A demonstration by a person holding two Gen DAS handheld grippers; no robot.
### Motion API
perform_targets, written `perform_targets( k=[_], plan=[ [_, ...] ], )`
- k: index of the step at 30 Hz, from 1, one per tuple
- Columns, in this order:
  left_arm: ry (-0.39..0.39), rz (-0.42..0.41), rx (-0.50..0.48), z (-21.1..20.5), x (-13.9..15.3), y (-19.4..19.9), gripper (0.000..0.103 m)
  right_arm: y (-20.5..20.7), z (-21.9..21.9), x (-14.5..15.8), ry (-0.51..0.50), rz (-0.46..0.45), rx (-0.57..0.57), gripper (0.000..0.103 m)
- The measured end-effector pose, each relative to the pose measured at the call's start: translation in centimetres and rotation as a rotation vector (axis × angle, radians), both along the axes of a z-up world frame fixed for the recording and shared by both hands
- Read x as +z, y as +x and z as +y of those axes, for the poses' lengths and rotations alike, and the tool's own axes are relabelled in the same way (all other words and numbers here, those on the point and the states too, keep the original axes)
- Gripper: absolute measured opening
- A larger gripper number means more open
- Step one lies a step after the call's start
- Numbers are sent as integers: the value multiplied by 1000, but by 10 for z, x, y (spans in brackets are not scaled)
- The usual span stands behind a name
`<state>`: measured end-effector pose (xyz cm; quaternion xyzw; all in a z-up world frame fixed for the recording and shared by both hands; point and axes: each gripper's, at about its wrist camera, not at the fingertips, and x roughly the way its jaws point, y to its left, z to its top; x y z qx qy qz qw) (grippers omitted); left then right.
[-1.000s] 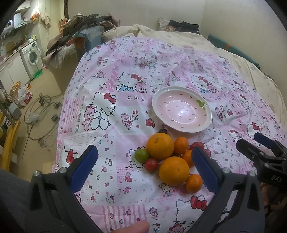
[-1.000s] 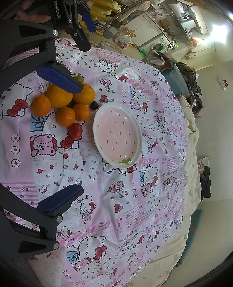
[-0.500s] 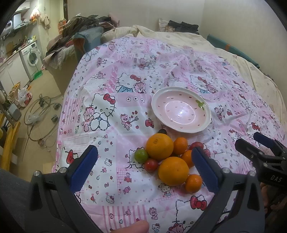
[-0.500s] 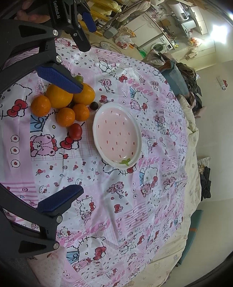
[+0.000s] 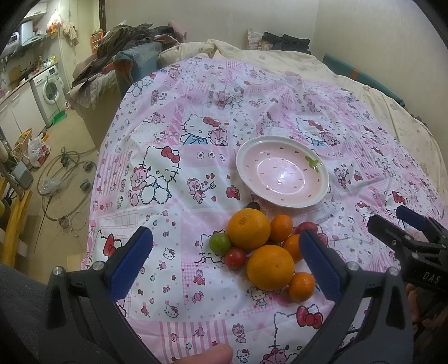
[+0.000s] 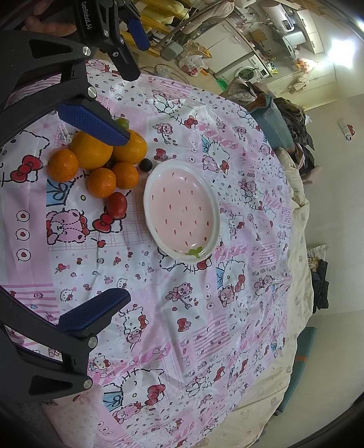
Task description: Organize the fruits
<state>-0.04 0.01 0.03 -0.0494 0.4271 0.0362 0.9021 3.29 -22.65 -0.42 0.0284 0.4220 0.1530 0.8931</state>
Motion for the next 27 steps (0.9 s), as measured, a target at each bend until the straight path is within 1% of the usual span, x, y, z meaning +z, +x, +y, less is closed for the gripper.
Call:
perform_targets(
  k=[27],
  plan=[
    [-3,4,-8,0,2,0,103,1,1,0,-1,7,-1,103]
  ],
)
